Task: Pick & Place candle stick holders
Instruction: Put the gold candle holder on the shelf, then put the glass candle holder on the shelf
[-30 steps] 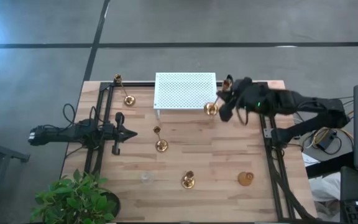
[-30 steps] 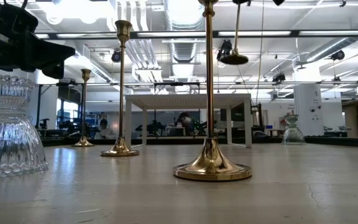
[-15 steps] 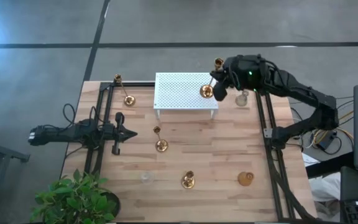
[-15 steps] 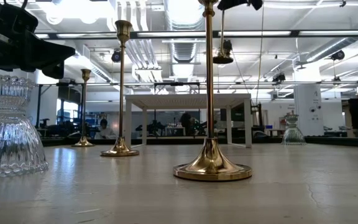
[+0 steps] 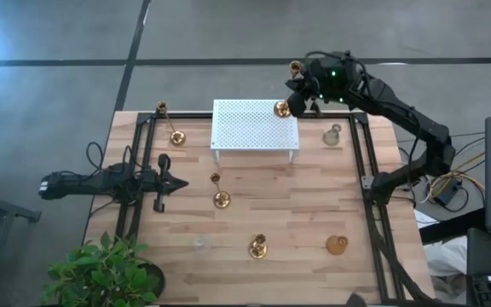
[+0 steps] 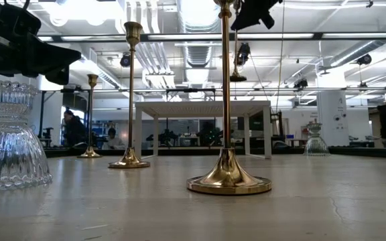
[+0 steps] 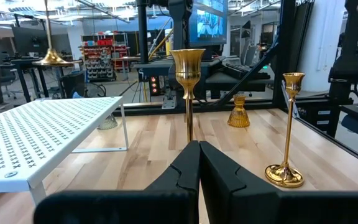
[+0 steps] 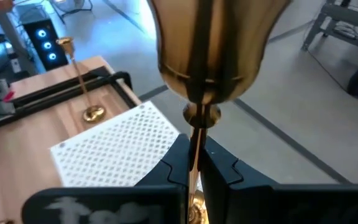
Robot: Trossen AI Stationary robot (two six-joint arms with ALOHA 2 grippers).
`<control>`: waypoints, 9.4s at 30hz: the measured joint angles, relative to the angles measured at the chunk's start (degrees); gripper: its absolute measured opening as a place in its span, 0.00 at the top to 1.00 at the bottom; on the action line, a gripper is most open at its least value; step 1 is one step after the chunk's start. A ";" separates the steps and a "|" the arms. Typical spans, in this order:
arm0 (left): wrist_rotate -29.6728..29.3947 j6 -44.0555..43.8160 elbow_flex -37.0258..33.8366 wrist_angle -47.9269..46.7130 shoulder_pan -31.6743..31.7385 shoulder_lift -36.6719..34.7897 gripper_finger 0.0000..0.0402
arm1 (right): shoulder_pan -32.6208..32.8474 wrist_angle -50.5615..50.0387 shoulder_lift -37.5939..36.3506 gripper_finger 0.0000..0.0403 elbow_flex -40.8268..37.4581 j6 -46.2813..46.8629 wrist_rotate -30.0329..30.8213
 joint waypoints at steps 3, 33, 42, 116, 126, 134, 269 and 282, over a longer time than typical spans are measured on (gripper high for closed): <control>0.00 0.01 0.00 -0.01 0.02 0.00 0.97 | -3.44 1.17 1.22 0.97 -0.02 -0.74 -2.75; 0.00 0.02 0.00 -0.02 0.01 0.00 0.97 | -12.16 5.66 9.64 0.97 -0.15 -4.07 -10.53; 0.00 0.00 0.00 -0.02 0.01 0.00 0.97 | -11.96 12.89 5.05 0.97 -6.49 0.71 -10.84; -0.02 0.00 0.00 -0.02 0.00 -0.02 0.97 | -11.83 11.43 8.21 0.97 -8.35 -2.49 -12.25; -0.01 0.02 0.00 -0.02 0.00 -0.01 0.97 | -11.85 10.90 8.26 0.94 -8.35 -1.80 -13.55; -0.02 0.00 0.00 -0.02 0.00 0.00 0.97 | -11.83 8.57 8.45 0.83 -8.63 -1.41 -13.52; -0.04 0.01 0.00 -0.02 0.01 -0.01 0.97 | 10.53 31.65 -28.23 0.27 -81.35 34.89 43.85; -0.04 0.02 0.00 -0.02 0.00 0.00 0.97 | 1.62 48.95 -17.00 0.20 -81.20 27.15 40.97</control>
